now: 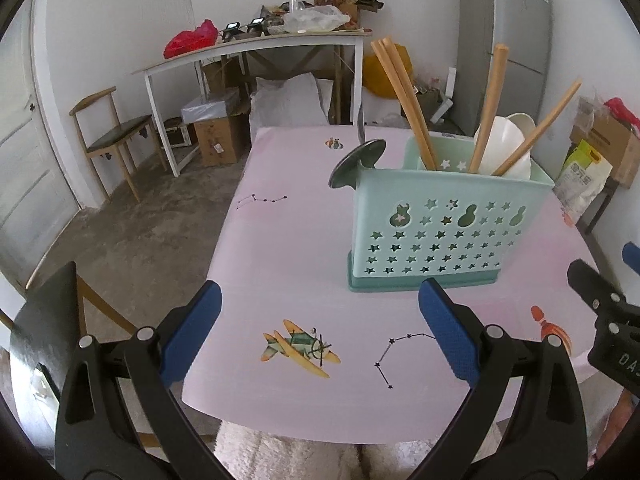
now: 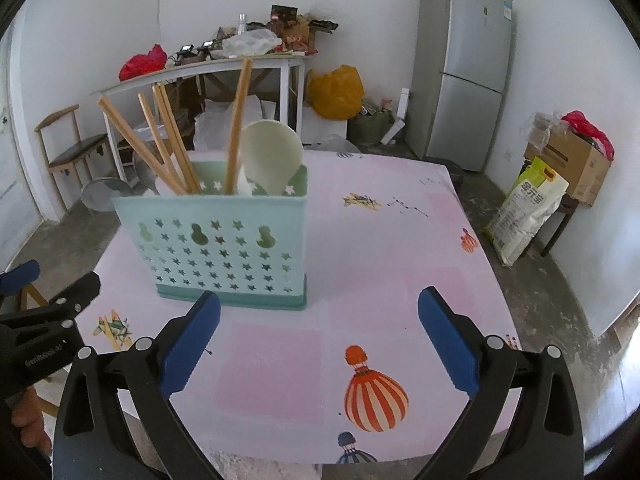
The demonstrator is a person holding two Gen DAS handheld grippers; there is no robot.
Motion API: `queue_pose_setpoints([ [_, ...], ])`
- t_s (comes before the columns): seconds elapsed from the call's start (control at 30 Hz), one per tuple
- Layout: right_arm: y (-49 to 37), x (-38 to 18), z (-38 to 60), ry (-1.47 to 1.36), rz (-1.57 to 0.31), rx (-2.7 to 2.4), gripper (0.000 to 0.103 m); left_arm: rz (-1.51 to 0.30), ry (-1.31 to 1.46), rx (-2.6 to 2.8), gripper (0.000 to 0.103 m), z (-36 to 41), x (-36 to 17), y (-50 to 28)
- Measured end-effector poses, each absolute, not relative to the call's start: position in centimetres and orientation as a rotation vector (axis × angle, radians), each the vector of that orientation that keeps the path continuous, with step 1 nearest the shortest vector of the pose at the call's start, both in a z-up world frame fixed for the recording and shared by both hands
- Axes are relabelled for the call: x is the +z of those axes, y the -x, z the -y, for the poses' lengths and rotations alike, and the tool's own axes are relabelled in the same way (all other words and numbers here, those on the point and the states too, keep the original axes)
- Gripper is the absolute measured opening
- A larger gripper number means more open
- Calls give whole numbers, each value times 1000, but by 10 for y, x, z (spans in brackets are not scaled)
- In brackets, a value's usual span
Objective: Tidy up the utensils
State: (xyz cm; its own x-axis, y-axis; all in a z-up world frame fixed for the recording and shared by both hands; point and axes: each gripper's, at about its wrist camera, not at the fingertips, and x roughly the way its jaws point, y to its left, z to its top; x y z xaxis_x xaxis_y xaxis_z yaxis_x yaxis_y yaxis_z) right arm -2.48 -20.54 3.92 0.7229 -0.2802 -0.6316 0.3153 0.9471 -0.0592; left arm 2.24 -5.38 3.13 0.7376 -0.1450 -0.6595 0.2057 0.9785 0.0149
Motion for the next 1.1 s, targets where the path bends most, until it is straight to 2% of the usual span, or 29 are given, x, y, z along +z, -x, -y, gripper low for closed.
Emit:
queue_pose_setpoints([
  [1.1, 40, 24, 230, -101, -744, -439, 96, -711, -177, -119, 95, 62, 37, -11],
])
